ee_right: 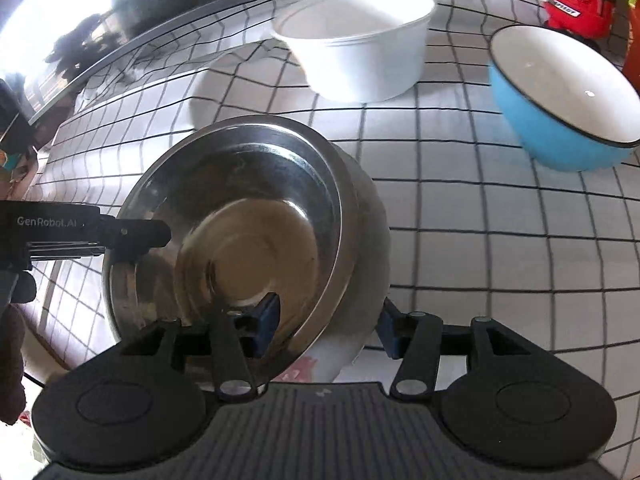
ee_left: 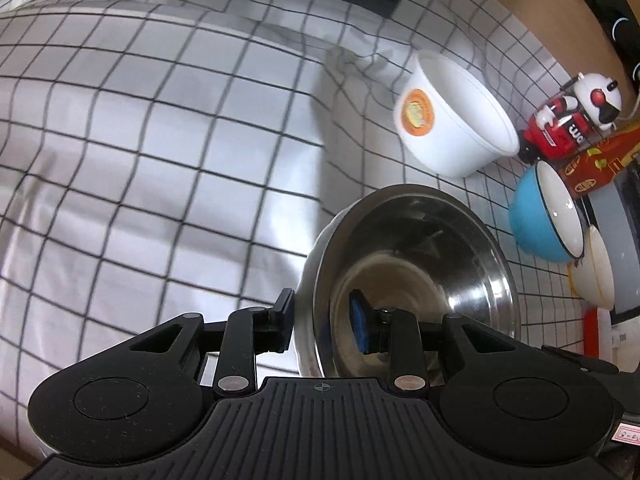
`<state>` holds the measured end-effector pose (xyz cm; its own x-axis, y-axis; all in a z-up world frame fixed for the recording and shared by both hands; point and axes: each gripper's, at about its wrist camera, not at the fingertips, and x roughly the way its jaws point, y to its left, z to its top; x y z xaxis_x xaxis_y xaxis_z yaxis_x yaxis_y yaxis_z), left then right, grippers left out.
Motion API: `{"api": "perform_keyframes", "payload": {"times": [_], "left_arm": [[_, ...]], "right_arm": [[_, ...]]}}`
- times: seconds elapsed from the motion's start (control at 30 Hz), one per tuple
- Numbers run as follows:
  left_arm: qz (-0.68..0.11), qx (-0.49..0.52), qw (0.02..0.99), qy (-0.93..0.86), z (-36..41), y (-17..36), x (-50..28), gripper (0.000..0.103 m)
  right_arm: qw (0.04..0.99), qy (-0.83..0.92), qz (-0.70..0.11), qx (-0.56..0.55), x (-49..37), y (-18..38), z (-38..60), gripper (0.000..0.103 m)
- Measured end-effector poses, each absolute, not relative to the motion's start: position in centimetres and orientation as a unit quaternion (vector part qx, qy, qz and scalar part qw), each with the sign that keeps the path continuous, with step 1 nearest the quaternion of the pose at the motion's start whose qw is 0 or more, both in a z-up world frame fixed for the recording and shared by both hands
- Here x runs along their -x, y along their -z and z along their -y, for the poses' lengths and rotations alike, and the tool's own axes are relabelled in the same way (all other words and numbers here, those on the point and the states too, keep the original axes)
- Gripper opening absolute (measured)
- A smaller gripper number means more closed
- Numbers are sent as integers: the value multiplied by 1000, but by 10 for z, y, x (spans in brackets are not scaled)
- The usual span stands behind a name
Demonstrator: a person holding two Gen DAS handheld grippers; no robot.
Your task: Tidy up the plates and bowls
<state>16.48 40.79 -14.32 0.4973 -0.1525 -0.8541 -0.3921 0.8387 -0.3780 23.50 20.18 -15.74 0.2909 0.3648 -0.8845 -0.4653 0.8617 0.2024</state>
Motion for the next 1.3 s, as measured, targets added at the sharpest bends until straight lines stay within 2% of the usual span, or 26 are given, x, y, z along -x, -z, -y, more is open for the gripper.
{"api": "perform_keyframes", "payload": {"times": [0.33, 0.67, 0.97, 1.13, 1.3], "left_arm": [[-477, 295, 825, -64, -417, 143, -159, 32], [-376, 272, 880, -101, -414, 83, -164, 31], [-406, 266, 859, -165, -384, 96, -148, 31], [-420, 240, 855, -189, -376, 100, -133, 31], [-435, 296, 829, -188, -382, 121, -133, 33]], "right_arm": [[816, -238, -526, 26, -236, 154, -202, 53], [877, -207, -433, 27, -234, 96, -129, 56], [823, -299, -481, -44, -265, 115, -113, 57], [794, -341, -504, -12, -264, 131, -152, 57], [771, -344, -536, 6, -269, 148, -170, 57]]}}
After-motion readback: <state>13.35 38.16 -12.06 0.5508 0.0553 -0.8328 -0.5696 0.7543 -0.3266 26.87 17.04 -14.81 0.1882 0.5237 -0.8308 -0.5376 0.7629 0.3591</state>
